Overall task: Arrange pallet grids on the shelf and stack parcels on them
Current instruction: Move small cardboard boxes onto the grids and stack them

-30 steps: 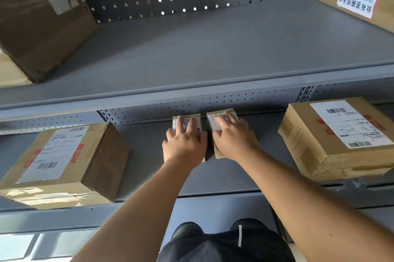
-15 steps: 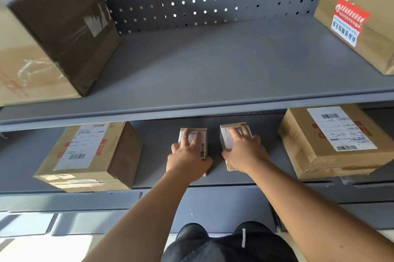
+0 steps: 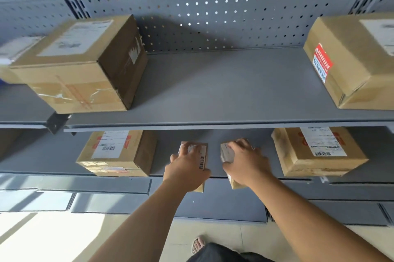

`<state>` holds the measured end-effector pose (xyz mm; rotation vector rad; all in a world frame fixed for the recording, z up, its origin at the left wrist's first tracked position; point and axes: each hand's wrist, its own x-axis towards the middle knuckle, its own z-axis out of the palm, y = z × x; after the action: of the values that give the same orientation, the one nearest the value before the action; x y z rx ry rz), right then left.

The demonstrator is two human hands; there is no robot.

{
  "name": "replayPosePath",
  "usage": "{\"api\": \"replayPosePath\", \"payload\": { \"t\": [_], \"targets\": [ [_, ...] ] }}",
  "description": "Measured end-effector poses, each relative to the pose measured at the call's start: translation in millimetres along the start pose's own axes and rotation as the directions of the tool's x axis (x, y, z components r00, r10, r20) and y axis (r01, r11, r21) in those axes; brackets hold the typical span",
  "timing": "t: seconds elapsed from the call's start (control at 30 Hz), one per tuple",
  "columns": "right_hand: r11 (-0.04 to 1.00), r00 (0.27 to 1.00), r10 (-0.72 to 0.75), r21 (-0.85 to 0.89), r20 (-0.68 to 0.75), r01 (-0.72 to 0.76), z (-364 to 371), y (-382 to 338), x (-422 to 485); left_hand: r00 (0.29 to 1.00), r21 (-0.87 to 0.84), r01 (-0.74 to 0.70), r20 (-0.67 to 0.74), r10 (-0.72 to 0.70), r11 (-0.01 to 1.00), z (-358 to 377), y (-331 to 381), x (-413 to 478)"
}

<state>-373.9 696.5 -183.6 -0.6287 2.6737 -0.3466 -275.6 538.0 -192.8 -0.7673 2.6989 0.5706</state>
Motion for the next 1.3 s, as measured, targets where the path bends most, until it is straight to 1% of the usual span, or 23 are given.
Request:
{"api": "replayPosePath", "payload": {
  "t": [0.1,0.2,0.37,0.53,0.67,0.77,0.87,1.0,1.17,1.3],
  "targets": [
    [0.998,0.997,-0.067,0.004,-0.033,0.067,-8,-7,-15,0.998,-0.027,0.025,-0.056,-0.027,0.999,-3,0,-18],
    [0.992,0.991,-0.126,-0.004,-0.038,0.126,-13,-13,-31,0.987,-0.094,0.104,-0.11,-0.114,0.99,-9,-6,-40],
    [0.974,0.973,-0.225,0.023,-0.044,0.226,-15,-26,-53,0.956,-0.117,0.175,-0.217,-0.197,0.978,-19,-18,-87],
    [0.941,0.941,-0.336,0.03,-0.03,0.337,-13,-53,-79,0.889,-0.144,0.319,-0.298,-0.349,0.937,-31,-28,-138],
    [0.902,0.903,-0.429,0.04,-0.018,0.429,-13,-86,-101,0.827,-0.197,0.399,-0.346,-0.444,0.896,-47,-48,-175],
    [0.858,0.859,-0.51,0.056,-0.029,0.511,-18,-118,-116,0.768,-0.239,0.441,-0.397,-0.502,0.865,-63,-68,-201],
    [0.802,0.805,-0.592,0.06,-0.044,0.594,-25,-157,-130,0.719,-0.3,0.467,-0.419,-0.555,0.832,-82,-86,-223],
    [0.737,0.739,-0.671,0.061,-0.063,0.674,-35,-216,-145,0.659,-0.338,0.483,-0.468,-0.589,0.808,-107,-120,-248],
    [0.666,0.667,-0.737,0.049,-0.112,0.745,-35,-299,-164,0.58,-0.379,0.484,-0.537,-0.613,0.789,-134,-185,-275],
    [0.621,0.62,-0.768,0.05,-0.162,0.782,-29,-371,-181,0.54,-0.399,0.482,-0.566,-0.623,0.78,-161,-241,-299]
  ]
}}
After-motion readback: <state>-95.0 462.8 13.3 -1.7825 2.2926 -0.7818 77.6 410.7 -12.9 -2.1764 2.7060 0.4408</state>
